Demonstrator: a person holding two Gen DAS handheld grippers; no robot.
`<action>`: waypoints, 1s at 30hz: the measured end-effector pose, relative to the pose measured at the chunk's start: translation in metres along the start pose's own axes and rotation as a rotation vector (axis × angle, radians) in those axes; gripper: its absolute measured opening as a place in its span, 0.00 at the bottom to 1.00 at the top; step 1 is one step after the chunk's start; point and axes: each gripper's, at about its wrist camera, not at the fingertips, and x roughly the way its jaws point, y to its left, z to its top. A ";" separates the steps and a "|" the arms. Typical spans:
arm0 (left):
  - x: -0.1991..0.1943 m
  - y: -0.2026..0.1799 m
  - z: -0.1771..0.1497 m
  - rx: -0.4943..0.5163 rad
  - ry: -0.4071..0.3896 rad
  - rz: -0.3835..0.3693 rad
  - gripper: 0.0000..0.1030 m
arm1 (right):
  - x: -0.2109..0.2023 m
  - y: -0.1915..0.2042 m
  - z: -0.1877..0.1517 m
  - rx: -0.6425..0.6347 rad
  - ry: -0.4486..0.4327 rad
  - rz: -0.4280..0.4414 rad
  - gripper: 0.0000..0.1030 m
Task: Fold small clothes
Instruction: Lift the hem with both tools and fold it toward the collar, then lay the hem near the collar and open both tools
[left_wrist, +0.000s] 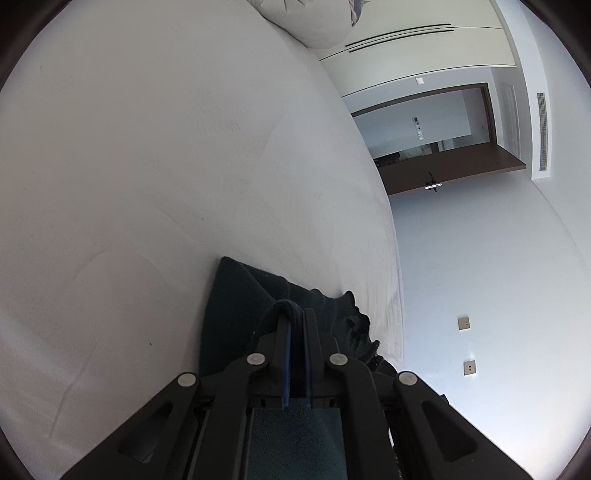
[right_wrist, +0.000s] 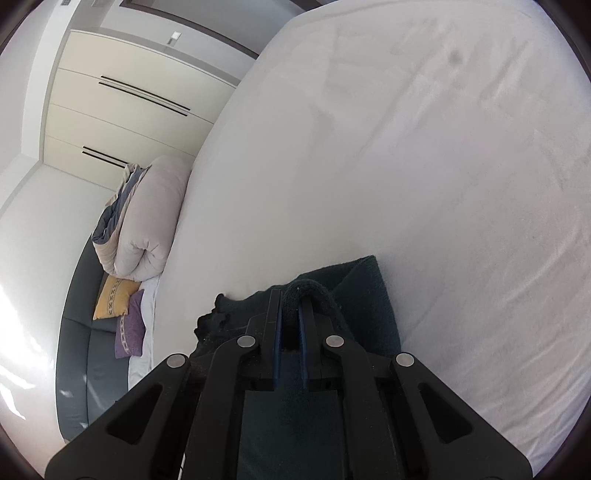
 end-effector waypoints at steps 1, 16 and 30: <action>0.004 0.005 0.001 -0.011 0.003 0.006 0.05 | 0.009 -0.004 0.003 0.015 0.005 -0.009 0.07; -0.034 -0.061 -0.052 0.302 -0.092 0.072 0.61 | 0.001 0.044 -0.019 -0.188 -0.065 -0.035 0.94; 0.057 -0.053 -0.092 0.673 -0.046 0.546 0.43 | 0.122 0.087 -0.096 -0.288 0.162 0.001 0.43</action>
